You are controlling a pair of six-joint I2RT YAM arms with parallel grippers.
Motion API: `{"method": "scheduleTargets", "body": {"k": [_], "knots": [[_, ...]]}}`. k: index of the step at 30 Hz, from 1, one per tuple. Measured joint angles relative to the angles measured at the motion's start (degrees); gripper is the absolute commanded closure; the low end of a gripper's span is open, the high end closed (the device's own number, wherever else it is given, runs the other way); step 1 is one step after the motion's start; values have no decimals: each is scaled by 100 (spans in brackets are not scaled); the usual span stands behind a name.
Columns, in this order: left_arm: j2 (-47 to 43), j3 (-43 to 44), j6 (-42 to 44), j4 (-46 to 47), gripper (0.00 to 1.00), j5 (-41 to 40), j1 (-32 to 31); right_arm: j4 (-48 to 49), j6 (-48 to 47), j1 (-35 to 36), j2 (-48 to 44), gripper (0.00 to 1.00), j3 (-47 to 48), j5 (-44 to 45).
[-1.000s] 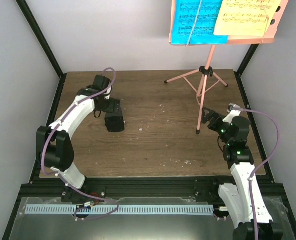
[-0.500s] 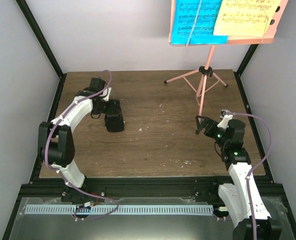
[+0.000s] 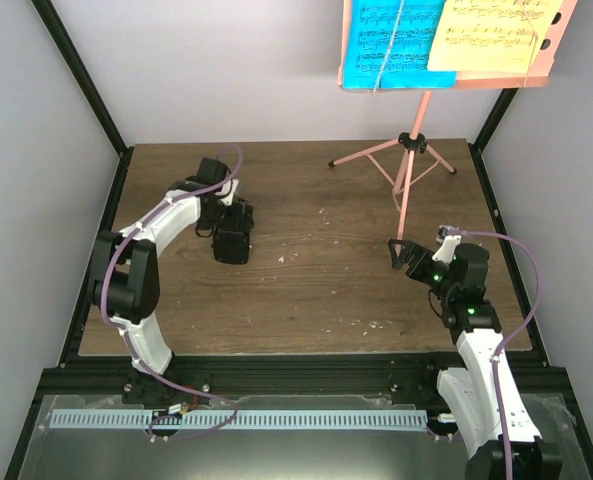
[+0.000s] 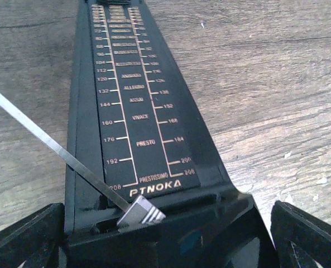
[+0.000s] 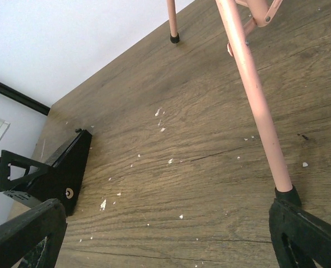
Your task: Pack up the instrument practice props
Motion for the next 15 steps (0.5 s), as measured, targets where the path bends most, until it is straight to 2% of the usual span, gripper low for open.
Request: {"method": "scheduleTargets", "body": {"k": [6, 15], "knots": [[227, 59, 372, -42, 0, -208, -238, -24, -101, 0, -15, 0, 0, -57], [140, -138, 1193, -2, 4, 232, -1051, -190, -304, 0, -26, 0, 0, -109]]}}
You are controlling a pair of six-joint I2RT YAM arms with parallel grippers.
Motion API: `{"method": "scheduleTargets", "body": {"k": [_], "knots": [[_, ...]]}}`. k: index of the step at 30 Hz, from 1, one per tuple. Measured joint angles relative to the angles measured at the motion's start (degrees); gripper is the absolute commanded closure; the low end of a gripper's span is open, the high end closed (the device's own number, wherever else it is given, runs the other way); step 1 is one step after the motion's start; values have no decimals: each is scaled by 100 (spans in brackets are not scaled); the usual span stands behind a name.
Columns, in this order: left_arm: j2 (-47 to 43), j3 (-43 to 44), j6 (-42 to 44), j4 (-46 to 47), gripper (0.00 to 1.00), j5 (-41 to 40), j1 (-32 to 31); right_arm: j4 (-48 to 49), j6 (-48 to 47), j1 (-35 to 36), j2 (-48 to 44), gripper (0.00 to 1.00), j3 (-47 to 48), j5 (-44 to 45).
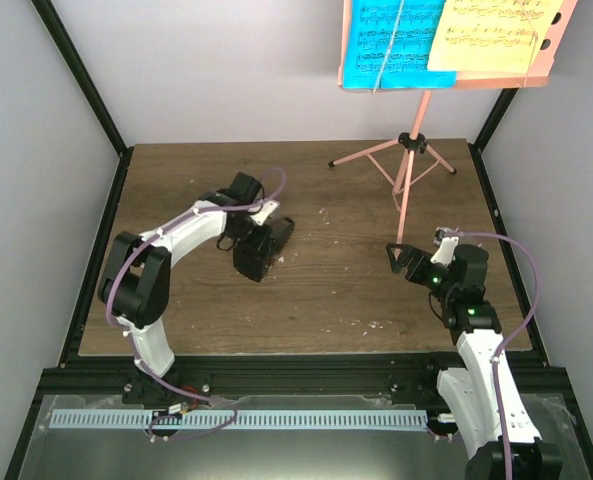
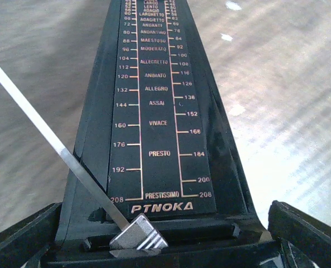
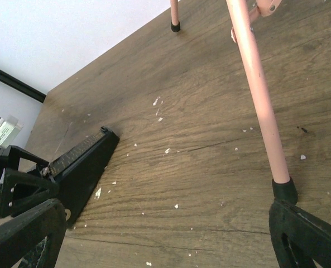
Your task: Pack up the instrument practice props
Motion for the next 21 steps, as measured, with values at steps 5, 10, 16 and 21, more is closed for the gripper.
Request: {"method": "scheduleTargets", "body": {"k": [5, 10, 16, 21], "knots": [[-221, -291, 407, 48, 4, -4, -787, -195, -37, 0, -35, 0, 0, -26], [-673, -802, 525, 111, 2, -157, -1646, -326, -24, 0, -129, 0, 0, -127], [-1510, -1296, 273, 74, 0, -57, -1980, -284, 57, 0, -125, 0, -35, -538], [-2710, -1344, -313, 225, 0, -127, -1978, 0, 157, 0, 118, 0, -295, -1178]]}}
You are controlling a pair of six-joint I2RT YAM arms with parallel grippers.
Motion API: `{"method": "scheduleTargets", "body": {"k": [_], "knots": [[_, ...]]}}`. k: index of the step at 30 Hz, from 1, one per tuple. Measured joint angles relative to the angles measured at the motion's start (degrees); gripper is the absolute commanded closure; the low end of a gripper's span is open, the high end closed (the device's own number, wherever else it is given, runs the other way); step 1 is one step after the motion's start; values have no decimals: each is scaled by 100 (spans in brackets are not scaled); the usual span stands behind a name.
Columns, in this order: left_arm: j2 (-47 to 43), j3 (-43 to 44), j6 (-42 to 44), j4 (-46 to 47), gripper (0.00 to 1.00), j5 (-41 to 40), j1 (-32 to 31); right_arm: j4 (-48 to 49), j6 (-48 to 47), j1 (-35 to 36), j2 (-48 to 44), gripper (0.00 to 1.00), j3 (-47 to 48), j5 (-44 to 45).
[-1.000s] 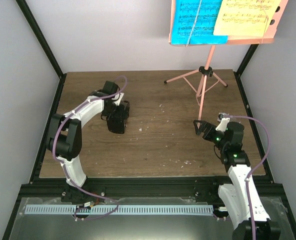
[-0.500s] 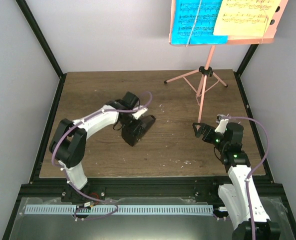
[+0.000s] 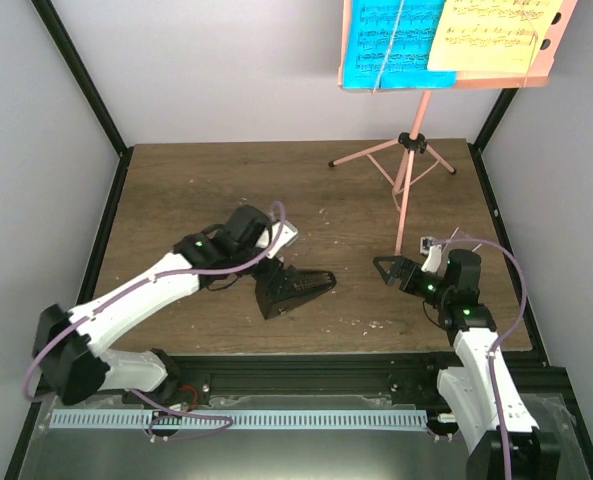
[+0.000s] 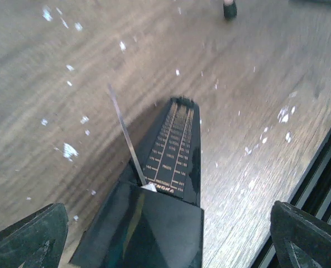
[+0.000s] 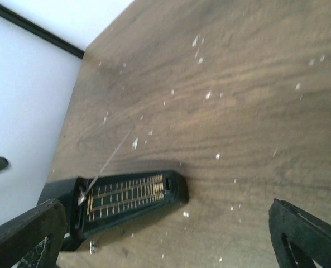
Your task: Pack up the instrument practice props
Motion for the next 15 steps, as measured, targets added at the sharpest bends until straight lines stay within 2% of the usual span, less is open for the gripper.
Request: {"method": "scheduleTargets", "body": {"k": [3, 6, 9, 15], "knots": [[-439, 129, -393, -11, 2, -188, 0, 184, 105, 0, 160, 0, -264, -332], [-393, 472, -651, -133, 8, -260, 0, 328, 219, 0, 271, 0, -496, -573], [184, 1082, -739, -389, 14, -256, 0, 400, 289, 0, 431, 0, -546, -721], [1943, 2188, -614, -743, 15, -369, 39, 472, 343, 0, 721, 0, -546, -931]]}}
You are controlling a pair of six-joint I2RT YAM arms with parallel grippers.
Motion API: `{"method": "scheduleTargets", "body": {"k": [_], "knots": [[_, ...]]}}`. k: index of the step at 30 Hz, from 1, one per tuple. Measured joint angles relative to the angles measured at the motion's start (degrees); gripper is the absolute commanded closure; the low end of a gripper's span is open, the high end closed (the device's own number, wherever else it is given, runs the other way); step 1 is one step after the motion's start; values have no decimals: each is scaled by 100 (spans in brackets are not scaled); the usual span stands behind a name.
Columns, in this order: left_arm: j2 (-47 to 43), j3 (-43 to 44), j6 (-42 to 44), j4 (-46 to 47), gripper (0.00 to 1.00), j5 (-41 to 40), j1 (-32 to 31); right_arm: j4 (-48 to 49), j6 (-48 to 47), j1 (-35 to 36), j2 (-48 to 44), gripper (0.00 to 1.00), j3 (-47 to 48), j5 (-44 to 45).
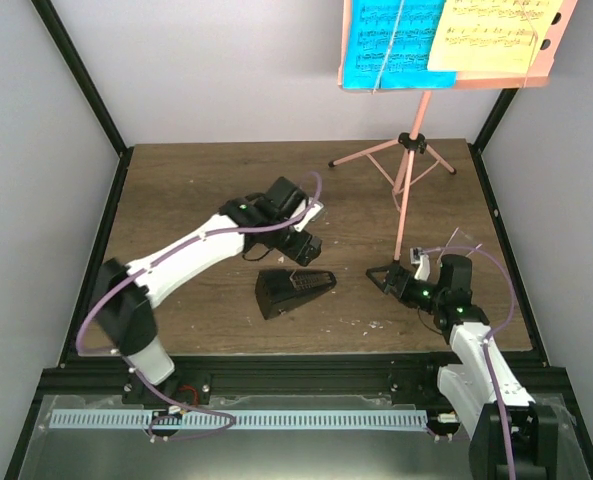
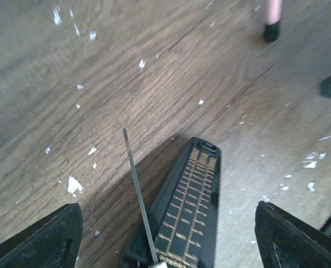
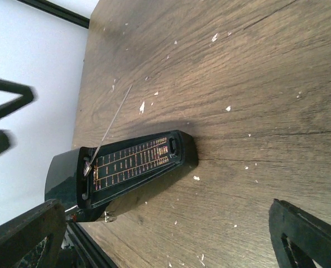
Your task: Pack up the instrument practice props
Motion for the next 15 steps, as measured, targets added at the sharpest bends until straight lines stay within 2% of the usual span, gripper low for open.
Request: {"method": "scheduleTargets", "body": {"k": [2, 4, 7, 10, 15], "knots": [[535, 219, 31, -160, 17, 48, 66, -26, 4, 0, 15, 0, 7, -42], [975, 391, 74, -304, 26, 98, 140, -136, -22, 0, 11, 0, 39, -70], [1425, 538, 168, -422, 31, 83, 214, -356, -85, 0, -37, 0, 144, -59], [1604, 551, 219, -485, 40, 39, 232, -446, -101, 0, -173, 0, 199, -63], [1626, 498, 278, -389, 45, 243, 236, -505, -98, 0, -343, 0, 199, -70]]}}
